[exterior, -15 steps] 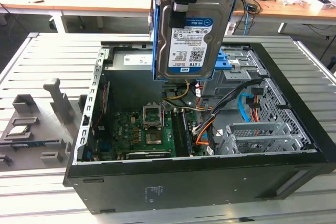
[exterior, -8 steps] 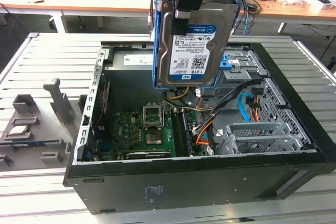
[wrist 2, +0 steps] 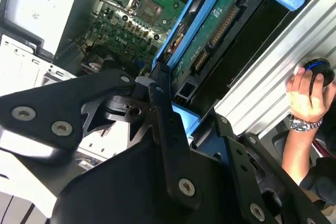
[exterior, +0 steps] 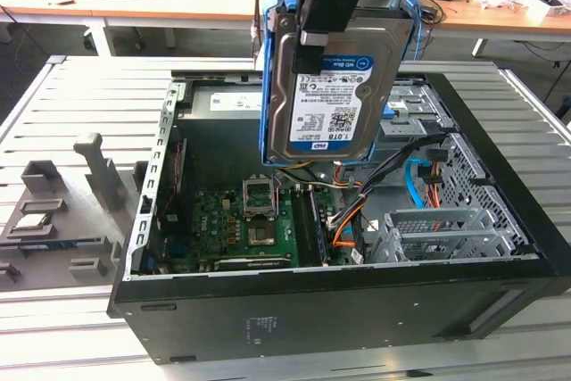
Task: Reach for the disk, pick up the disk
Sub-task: 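Pick up the disk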
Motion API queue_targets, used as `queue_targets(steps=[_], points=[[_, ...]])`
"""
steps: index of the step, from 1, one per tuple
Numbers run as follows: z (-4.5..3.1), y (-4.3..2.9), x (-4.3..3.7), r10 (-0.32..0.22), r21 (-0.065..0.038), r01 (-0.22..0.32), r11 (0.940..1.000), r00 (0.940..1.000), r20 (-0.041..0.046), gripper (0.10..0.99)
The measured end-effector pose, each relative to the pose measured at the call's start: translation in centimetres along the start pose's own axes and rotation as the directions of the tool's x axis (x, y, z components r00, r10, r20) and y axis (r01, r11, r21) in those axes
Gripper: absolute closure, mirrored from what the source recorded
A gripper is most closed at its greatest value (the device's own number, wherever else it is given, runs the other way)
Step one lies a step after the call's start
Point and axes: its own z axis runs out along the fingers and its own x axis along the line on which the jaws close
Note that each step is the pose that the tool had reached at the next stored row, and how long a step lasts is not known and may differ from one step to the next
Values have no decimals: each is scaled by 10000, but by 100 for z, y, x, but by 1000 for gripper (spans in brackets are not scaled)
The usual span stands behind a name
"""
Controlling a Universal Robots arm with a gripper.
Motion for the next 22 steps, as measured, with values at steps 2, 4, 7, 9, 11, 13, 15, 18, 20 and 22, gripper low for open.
queue_targets(steps=[2, 4, 7, 9, 11, 13, 15, 18, 20, 22], points=[[2, 2, 45, 1, 1, -1, 10000, 10000, 0, 718], [3, 3, 96, 1, 0, -1, 10000, 10000, -1, 718], [8, 5, 177, -1, 1, 1, 10000, 10000, 0, 718], [20, 8, 269, 1, 0, -1, 10000, 10000, 0, 718], [45, 9, 354, 10, 0, -10, 10000, 10000, 5, 718], [76, 11, 424, 27, 2, -27, 10000, 10000, 31, 718], [133, 11, 473, 209, 0, -209, 9998, 9998, 44, 718], [258, -86, 503, 359, -3, -359, 9994, 9993, 51, 718], [296, -135, 504, 360, -6, -360, 9994, 9993, 52, 718], [313, -225, 507, 361, -13, -361, 9993, 9993, 51, 718]])
